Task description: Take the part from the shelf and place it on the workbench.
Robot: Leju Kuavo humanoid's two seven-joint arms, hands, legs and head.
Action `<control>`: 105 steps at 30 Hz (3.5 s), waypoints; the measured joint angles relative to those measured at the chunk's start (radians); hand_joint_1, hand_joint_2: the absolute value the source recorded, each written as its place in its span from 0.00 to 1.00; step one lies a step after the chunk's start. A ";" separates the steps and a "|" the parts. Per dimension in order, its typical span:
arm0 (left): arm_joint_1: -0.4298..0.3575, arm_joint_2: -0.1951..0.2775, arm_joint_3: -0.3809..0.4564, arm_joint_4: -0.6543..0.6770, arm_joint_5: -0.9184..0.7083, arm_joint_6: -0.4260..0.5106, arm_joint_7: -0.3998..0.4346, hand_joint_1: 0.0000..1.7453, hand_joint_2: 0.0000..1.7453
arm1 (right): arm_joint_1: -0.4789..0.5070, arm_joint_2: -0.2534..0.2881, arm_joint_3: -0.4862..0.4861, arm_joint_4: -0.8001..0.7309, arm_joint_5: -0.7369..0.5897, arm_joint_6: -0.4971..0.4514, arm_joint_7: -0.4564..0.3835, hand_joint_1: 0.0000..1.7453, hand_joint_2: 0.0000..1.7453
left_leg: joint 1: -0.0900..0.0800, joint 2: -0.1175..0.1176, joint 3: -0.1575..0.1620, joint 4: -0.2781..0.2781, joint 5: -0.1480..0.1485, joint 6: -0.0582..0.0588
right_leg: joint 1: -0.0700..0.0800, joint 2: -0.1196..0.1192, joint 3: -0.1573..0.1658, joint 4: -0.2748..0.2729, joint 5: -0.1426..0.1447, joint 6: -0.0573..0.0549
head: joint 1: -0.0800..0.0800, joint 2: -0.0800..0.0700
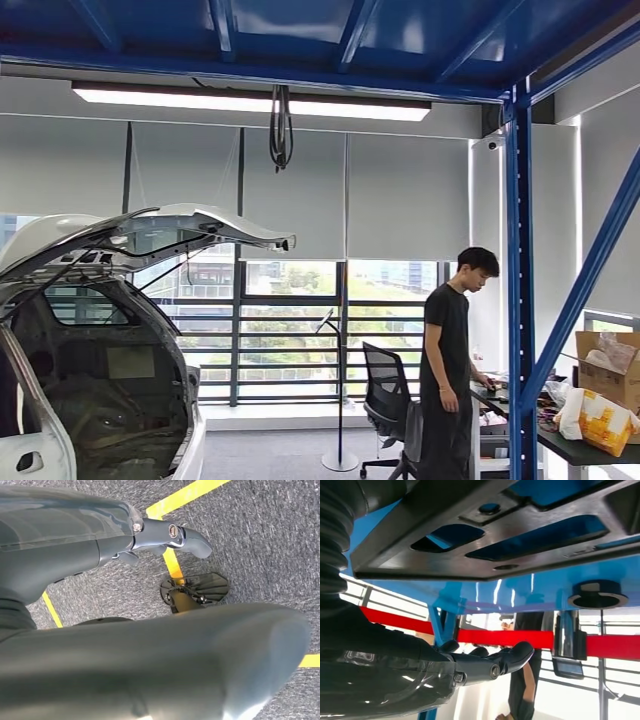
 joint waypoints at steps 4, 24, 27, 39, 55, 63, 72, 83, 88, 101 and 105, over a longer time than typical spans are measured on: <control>-0.004 -0.001 0.000 0.000 -0.005 -0.002 0.000 0.00 0.00 | -0.016 0.008 0.003 0.016 -0.017 0.014 -0.008 0.54 1.00 | 0.000 0.000 0.000 0.000 0.000 0.000 | 0.000 0.000 0.000 0.000 0.000 0.000 | 0.000 0.000; -0.006 -0.003 0.015 0.000 -0.008 -0.002 -0.002 0.00 0.00 | -0.067 0.020 -0.030 0.114 -0.105 0.041 -0.098 1.00 1.00 | 0.000 0.000 0.001 0.000 0.000 0.000 | 0.000 0.000 0.001 0.000 0.000 0.000 | 0.000 0.000; -0.006 -0.003 0.018 0.000 -0.012 0.000 -0.009 0.00 0.25 | -0.068 0.019 -0.034 0.116 -0.107 0.031 -0.098 1.00 1.00 | 0.000 0.000 0.001 0.000 0.000 0.000 | 0.000 0.000 0.001 0.000 0.000 0.000 | 0.000 0.000; -0.006 -0.004 0.017 0.000 -0.055 0.058 -0.056 0.00 1.00 | -0.011 0.002 -0.036 0.017 -0.103 0.011 -0.104 1.00 1.00 | 0.000 0.000 0.001 0.000 0.000 0.000 | 0.000 0.000 0.001 0.000 0.000 0.000 | 0.000 0.000; -0.002 -0.003 0.091 0.000 0.046 0.011 -0.160 0.00 1.00 | 0.160 0.029 -0.033 -0.418 -0.981 0.335 -0.436 1.00 1.00 | 0.000 -0.001 0.000 0.000 0.000 0.000 | 0.000 -0.001 0.000 0.000 -0.001 0.000 | 0.000 0.000; 0.000 0.002 0.152 -0.002 0.067 0.015 -0.316 0.00 1.00 | 0.387 -0.039 0.077 -0.765 -1.645 0.628 -0.538 1.00 1.00 | -0.001 0.000 0.000 0.000 -0.002 -0.001 | -0.001 0.001 0.000 0.000 -0.002 -0.002 | 0.000 0.000; 0.003 0.011 0.159 -0.002 0.043 0.008 -0.294 0.00 1.00 | 0.424 -0.093 0.313 -0.867 -1.790 0.731 -0.527 1.00 1.00 | 0.001 0.002 0.001 0.000 -0.002 -0.001 | 0.000 0.002 0.000 0.000 -0.002 -0.002 | 0.000 0.000; 0.005 0.020 0.159 -0.002 0.032 -0.004 -0.292 0.00 1.00 | 0.386 -0.116 0.440 -0.858 -1.844 0.740 -0.496 1.00 1.00 | 0.009 0.006 0.016 -0.016 0.007 0.015 | -0.004 0.001 -0.017 0.054 -0.039 0.015 | 0.000 0.000; 0.008 0.020 0.159 -0.002 0.032 -0.006 -0.292 0.00 1.00 | 0.380 -0.127 0.456 -0.846 -1.844 0.740 -0.495 1.00 1.00 | 0.013 0.007 0.023 -0.017 0.002 0.011 | -0.015 -0.002 -0.121 0.255 -0.096 0.027 | 0.000 0.000; 0.027 0.033 0.177 -0.002 0.026 -0.009 -0.201 0.00 1.00 | 0.339 -0.146 0.489 -0.819 -1.879 0.733 -0.519 1.00 1.00 | 0.017 0.007 -0.052 0.164 -0.115 -0.037 | -0.008 -0.004 0.011 -0.007 -0.006 -0.029 | 0.001 0.000; 0.042 0.055 0.192 -0.002 0.022 -0.004 -0.146 0.00 1.00 | 0.337 -0.153 0.497 -0.800 -1.879 0.733 -0.527 1.00 1.00 | 0.017 0.007 -0.104 0.214 -0.083 -0.036 | -0.006 -0.001 0.017 -0.005 -0.009 -0.031 | 0.001 0.000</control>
